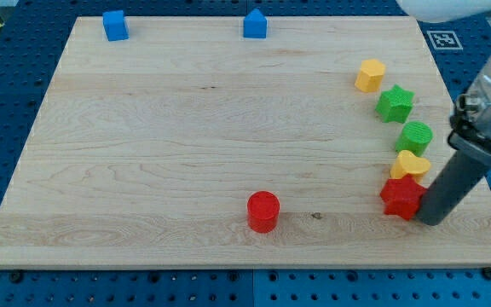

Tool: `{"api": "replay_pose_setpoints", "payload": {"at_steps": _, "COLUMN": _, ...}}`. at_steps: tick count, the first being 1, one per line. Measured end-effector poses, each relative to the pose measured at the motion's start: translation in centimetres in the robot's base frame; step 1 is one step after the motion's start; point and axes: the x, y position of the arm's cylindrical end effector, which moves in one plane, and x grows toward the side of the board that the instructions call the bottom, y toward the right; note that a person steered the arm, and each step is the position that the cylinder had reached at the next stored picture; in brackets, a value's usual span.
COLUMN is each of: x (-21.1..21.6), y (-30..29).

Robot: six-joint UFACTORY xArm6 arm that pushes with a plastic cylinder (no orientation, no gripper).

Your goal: Move red star to the center

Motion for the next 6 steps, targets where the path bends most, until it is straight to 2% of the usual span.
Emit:
{"api": "replay_pose_setpoints", "payload": {"at_steps": 1, "x": -0.5, "y": -2.9}}
{"api": "replay_pose_setpoints", "payload": {"at_steps": 4, "x": -7.6, "y": -8.8}}
{"api": "replay_pose_setpoints", "payload": {"at_steps": 6, "x": -13.8, "y": -13.7}}
